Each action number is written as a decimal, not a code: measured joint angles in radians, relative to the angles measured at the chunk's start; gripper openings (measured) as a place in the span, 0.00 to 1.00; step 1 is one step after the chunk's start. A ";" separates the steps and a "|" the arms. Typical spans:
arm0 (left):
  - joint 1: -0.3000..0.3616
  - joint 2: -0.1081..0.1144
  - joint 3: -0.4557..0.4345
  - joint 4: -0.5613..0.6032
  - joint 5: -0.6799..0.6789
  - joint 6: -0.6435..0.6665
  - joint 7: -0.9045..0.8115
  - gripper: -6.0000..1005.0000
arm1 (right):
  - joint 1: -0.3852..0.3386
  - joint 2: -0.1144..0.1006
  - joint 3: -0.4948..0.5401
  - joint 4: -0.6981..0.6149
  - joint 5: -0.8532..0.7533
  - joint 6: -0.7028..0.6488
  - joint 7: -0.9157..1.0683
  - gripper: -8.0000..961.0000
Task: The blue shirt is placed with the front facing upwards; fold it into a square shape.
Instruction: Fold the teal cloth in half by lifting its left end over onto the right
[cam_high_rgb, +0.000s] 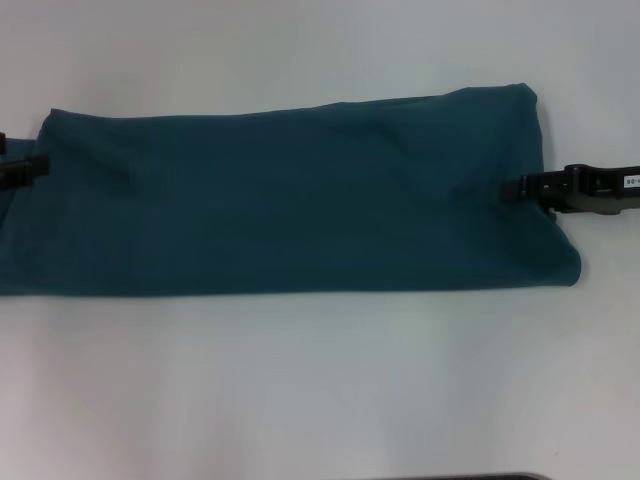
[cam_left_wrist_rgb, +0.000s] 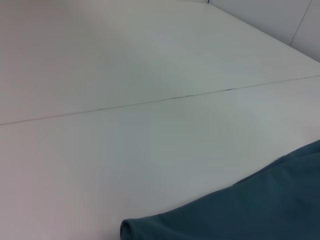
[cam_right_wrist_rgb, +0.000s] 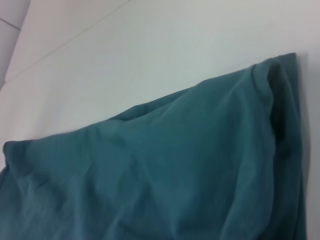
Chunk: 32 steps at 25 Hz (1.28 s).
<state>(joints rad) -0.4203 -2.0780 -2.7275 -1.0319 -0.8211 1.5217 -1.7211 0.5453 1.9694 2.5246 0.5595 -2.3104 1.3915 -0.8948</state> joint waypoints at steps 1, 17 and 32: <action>0.000 0.000 0.000 0.000 0.000 0.000 0.000 0.73 | 0.003 0.002 0.000 0.000 0.000 -0.003 0.000 0.75; -0.001 0.000 0.000 0.001 0.000 0.000 0.005 0.73 | 0.038 0.023 -0.015 0.000 -0.001 0.026 -0.011 0.75; -0.003 -0.003 0.000 0.001 0.001 0.000 0.007 0.73 | -0.015 -0.002 0.054 0.034 0.010 0.003 -0.014 0.75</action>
<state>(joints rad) -0.4234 -2.0814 -2.7274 -1.0308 -0.8206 1.5216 -1.7138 0.5303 1.9674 2.5781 0.5934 -2.3006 1.3942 -0.9086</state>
